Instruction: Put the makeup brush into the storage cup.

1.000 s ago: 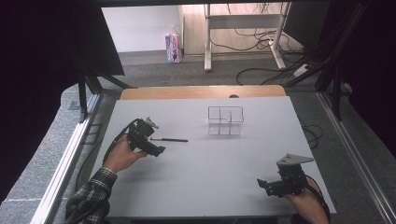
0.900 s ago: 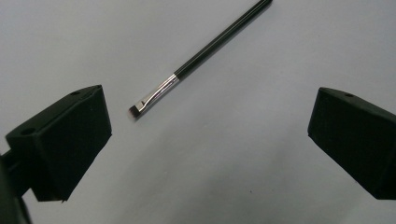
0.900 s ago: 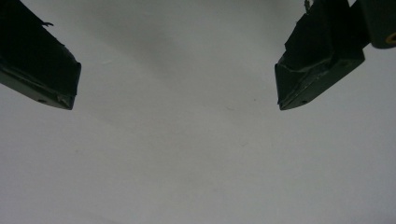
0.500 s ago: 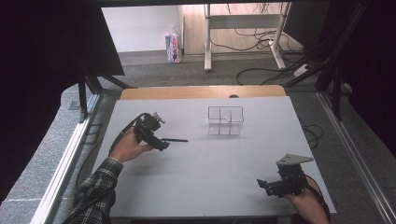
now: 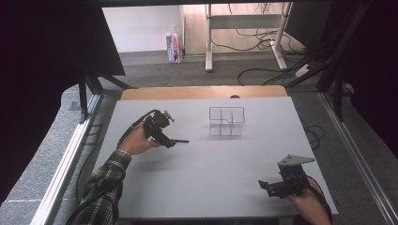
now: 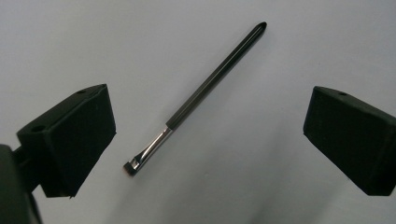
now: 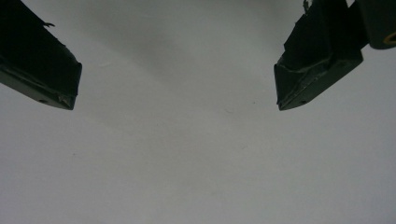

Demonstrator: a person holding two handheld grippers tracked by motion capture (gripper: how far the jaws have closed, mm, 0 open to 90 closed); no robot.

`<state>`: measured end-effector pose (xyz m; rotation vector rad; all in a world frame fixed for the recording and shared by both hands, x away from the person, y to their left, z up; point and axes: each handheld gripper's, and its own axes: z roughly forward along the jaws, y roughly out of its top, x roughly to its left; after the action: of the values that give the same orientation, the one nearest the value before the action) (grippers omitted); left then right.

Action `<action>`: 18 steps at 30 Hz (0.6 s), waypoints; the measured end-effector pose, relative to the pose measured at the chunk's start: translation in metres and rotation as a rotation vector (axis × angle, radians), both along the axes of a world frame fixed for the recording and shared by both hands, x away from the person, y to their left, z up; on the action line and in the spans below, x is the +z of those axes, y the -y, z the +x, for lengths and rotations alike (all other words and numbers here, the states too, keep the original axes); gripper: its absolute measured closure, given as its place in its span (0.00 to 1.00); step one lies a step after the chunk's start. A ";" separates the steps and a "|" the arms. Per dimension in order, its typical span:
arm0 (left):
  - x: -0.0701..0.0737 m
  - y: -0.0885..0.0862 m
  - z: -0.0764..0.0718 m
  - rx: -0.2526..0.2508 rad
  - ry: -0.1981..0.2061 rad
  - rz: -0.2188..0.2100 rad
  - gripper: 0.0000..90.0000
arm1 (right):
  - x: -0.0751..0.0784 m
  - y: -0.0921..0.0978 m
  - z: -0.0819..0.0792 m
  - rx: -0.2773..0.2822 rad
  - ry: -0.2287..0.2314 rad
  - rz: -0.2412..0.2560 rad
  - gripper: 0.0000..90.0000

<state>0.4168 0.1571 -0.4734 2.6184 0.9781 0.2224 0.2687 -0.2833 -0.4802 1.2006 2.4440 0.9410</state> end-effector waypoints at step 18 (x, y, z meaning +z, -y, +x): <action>-0.009 0.013 0.012 -0.043 -0.012 0.020 0.18 | -0.001 0.000 0.000 0.010 -0.004 0.001 0.02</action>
<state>0.4290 0.1442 -0.4824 2.6588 0.9265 0.2074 0.2690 -0.2829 -0.4807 1.1926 2.4551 0.9436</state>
